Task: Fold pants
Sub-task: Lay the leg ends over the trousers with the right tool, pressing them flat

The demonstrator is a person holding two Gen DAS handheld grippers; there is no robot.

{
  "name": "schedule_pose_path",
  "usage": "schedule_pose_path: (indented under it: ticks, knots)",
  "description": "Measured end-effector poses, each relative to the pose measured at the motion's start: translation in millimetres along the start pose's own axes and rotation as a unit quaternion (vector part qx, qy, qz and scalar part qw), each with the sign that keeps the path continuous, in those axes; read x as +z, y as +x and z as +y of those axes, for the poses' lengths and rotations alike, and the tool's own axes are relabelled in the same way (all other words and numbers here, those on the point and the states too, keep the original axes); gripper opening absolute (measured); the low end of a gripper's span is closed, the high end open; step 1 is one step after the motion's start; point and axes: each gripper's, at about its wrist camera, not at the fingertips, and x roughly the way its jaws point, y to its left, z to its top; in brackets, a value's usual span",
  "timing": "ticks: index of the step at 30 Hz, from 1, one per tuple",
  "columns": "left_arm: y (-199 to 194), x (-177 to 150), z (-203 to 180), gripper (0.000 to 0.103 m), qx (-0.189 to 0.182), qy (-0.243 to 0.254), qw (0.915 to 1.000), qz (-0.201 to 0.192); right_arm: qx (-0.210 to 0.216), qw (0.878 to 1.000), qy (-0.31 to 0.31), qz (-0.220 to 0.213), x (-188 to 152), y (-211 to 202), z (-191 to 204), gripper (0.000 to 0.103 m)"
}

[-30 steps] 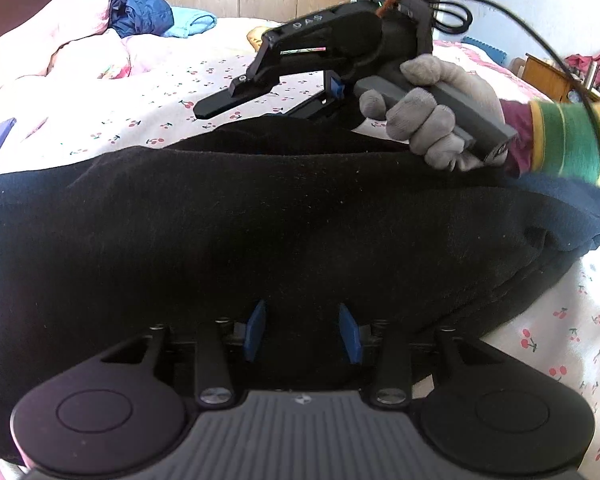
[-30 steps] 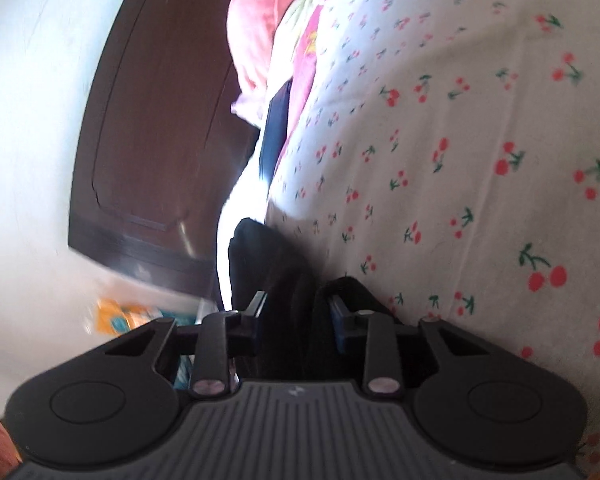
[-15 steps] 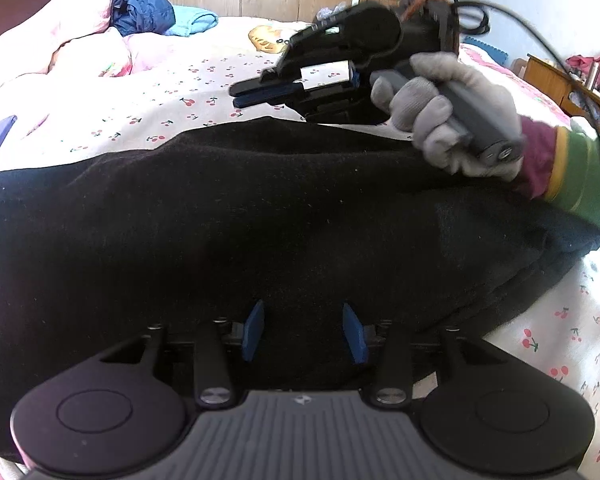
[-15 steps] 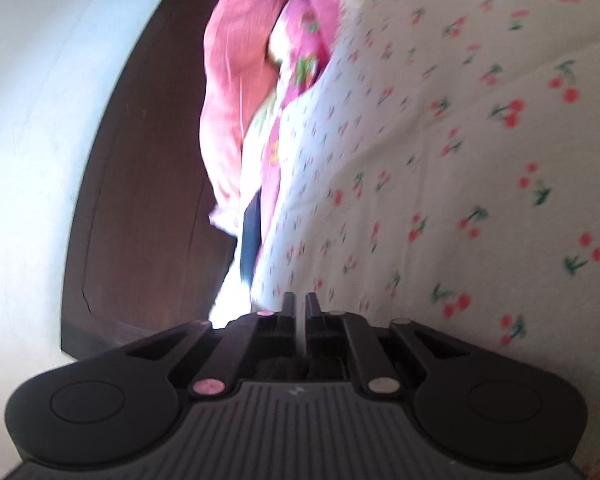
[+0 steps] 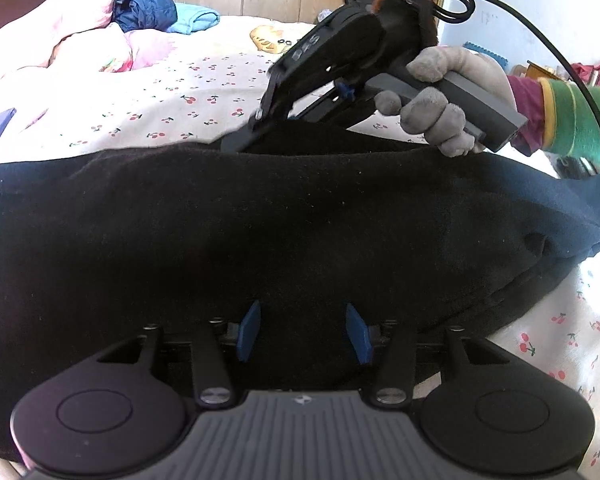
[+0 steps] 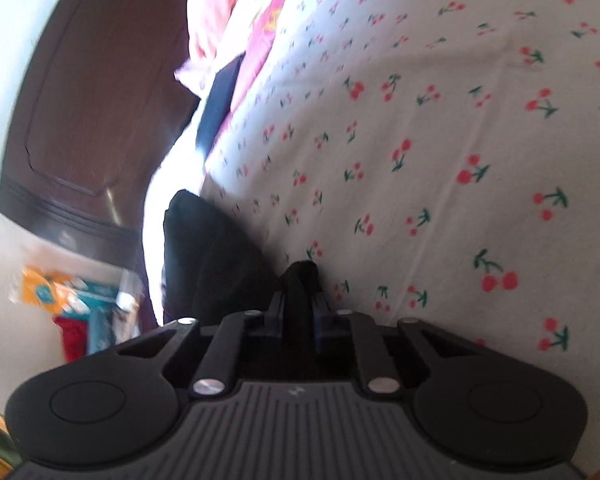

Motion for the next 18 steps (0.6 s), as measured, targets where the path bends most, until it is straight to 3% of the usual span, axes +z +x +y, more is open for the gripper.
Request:
schedule_pose_path:
  ticks: [2,4,6,9,12,14,18]
  knots:
    - [0.0,-1.2,0.0,0.061,0.000,0.000,1.0000,0.000,-0.003,1.000,0.002,-0.025,-6.0,-3.9,4.6,0.008]
    - [0.1,-1.1,-0.2,0.062,0.000,0.000,1.0000,0.000,0.038,0.995,0.045,-0.085,-16.9,-16.7,1.4,0.007]
    - [0.0,-1.0,-0.6,0.062,0.000,0.001,1.0000,0.000,0.093,0.981,0.094,-0.142,-36.9,-24.9,-6.6,0.007]
    - [1.3,-1.2,-2.0,0.064,0.001,0.004,1.0000,0.000,0.136,0.958,0.143,-0.207,-66.1,-27.2,-14.5,0.006]
    - [2.4,-1.4,-4.0,0.066,0.003,0.010,0.9999,0.001,0.203,0.931,0.177,-0.246,-81.4,-28.7,-24.1,0.004]
    - [3.0,-1.4,-4.7,0.066,0.003,0.012,0.9999,0.002,0.195,0.938,0.180,-0.224,-75.6,-26.6,-30.8,0.003]
    - [3.4,-1.2,-4.7,0.066,0.002,0.011,0.9999,0.001,0.115,0.977,0.130,-0.120,-47.1,1.3,-21.0,0.005]
